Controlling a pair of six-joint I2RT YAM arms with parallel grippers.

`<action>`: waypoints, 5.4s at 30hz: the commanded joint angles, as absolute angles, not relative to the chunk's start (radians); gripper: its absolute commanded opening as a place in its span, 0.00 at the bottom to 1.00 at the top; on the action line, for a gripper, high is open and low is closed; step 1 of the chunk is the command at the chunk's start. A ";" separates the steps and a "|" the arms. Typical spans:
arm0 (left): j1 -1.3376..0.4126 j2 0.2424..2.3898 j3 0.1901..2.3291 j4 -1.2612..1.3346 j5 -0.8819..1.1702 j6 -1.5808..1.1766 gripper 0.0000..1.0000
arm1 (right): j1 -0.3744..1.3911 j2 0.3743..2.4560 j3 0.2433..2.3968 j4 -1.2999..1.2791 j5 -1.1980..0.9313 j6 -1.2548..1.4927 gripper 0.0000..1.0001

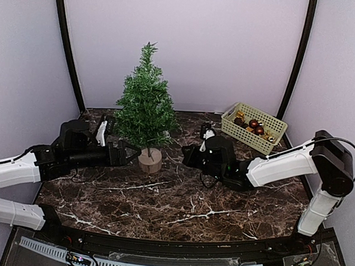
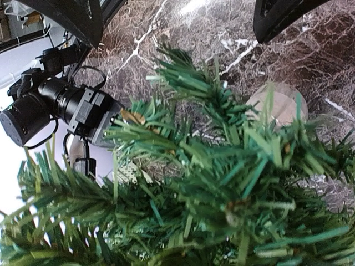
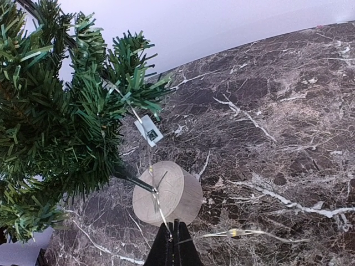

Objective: Decorate the small christmas tree
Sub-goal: Wrap the side of the string light in the gap of the branches.

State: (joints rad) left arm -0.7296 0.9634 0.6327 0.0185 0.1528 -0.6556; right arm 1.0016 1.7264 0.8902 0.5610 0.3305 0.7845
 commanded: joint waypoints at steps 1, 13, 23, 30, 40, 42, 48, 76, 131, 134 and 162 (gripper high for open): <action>-0.735 0.968 0.602 0.112 0.094 -0.683 0.91 | 1.008 1.744 0.871 0.609 0.339 0.798 0.00; -0.735 0.980 0.496 0.174 0.034 -0.761 0.20 | 1.012 1.757 0.861 0.615 0.335 0.801 0.00; -0.735 0.901 0.432 0.227 0.057 -0.751 0.25 | 1.024 1.780 0.851 0.613 0.336 0.819 0.00; -0.736 0.927 0.546 0.207 0.132 -0.681 0.73 | 1.025 1.781 0.854 0.609 0.345 0.819 0.00; -0.735 1.060 0.625 0.211 0.101 -0.676 0.82 | 1.025 1.780 0.857 0.605 0.347 0.819 0.00; -0.736 1.076 0.632 0.197 0.095 -0.682 0.67 | 1.026 1.778 0.856 0.604 0.350 0.819 0.00; -0.736 1.033 0.596 0.155 0.036 -0.706 0.21 | 1.026 1.775 0.851 0.594 0.380 0.825 0.00; -0.532 0.927 0.486 0.122 0.166 -0.580 0.00 | 1.035 1.780 0.846 0.593 0.327 0.824 0.29; -0.431 0.980 0.574 0.009 0.245 -0.462 0.00 | 1.020 1.489 0.778 0.275 -0.198 0.237 0.50; -0.424 0.977 0.577 0.006 0.226 -0.463 0.00 | 1.016 1.442 0.748 0.255 -0.073 0.302 0.12; -0.397 0.954 0.571 -0.024 0.239 -0.455 0.00 | 0.881 0.886 0.692 -0.386 0.493 0.653 0.00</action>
State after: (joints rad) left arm -0.4080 0.9787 0.5549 0.0120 0.2493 -0.4690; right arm 0.9005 0.9199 0.6495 -0.3328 0.4015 0.5819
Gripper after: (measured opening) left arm 0.016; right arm 0.004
